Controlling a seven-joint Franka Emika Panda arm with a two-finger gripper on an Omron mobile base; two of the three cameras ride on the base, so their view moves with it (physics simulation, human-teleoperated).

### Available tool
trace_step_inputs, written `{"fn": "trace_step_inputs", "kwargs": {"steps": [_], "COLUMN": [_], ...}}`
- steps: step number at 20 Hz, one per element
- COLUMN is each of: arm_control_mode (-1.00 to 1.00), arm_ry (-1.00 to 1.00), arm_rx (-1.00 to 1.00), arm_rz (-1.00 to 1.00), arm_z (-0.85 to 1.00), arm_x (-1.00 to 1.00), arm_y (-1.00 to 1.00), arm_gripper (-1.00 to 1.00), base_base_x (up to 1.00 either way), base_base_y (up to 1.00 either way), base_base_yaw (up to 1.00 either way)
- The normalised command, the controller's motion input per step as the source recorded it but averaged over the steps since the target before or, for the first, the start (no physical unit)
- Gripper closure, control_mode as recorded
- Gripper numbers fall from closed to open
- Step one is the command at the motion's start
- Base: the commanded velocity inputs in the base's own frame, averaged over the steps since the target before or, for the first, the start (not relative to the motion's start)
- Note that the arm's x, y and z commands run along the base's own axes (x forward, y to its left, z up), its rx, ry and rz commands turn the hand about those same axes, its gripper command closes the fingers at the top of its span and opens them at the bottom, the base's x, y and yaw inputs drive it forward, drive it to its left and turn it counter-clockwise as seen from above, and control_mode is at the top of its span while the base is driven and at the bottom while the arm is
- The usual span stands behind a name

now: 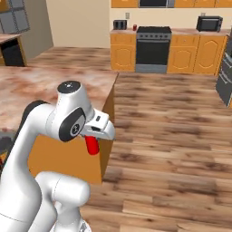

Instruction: Four empty soda cans are scattered around the kitchen. Gather all the cans and cluster them next to the stove for recycling.

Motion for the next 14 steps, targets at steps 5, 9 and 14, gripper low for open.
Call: {"fn": "trace_step_inputs", "kwargs": {"steps": [5,9,14], "arm_control_mode": [1.0,1.0,1.0], "arm_ry": [0.0,0.0,0.0], "arm_rx": [0.0,0.0,0.0], "arm_rz": [0.0,0.0,0.0], "arm_z": [0.0,0.0,0.0], "arm_x": [0.0,0.0,0.0], "arm_y": [0.0,0.0,0.0], "arm_gripper": [1.0,1.0,1.0], "base_base_x": [0.38,0.4,0.61], "base_base_y": [-1.0,-1.0,-0.99], "base_base_yaw": [0.0,0.0,0.0]}}
